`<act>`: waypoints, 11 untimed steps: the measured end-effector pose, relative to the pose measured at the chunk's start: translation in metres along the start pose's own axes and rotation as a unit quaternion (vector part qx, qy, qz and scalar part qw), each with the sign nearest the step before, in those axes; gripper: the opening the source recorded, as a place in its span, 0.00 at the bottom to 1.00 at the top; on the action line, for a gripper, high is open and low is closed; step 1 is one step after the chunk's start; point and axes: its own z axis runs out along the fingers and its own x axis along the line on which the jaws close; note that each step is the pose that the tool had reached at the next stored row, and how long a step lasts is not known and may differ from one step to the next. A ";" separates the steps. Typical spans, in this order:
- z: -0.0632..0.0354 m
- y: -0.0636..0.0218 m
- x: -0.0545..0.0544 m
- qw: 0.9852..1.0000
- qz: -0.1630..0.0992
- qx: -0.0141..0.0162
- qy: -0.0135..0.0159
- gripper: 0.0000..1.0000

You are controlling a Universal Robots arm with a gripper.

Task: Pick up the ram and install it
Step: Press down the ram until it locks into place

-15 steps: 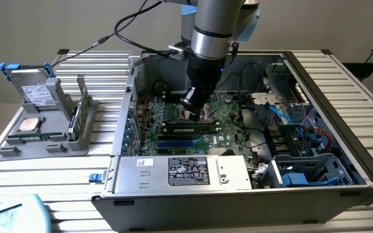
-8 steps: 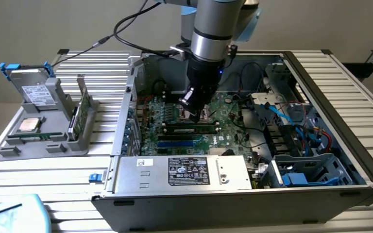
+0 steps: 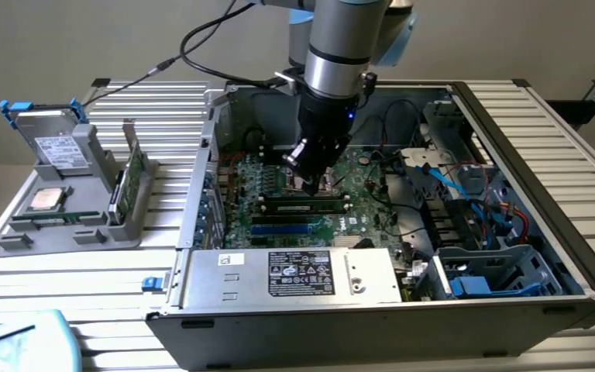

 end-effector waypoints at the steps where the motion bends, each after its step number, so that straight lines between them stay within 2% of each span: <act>1: -0.0001 0.0000 0.000 1.000 0.004 0.000 -0.001 0.10; 6: -0.0002 0.0000 0.000 1.000 0.028 -0.001 -0.004 0.10; 11: -0.0002 0.0001 0.000 0.998 0.056 -0.003 -0.006 0.10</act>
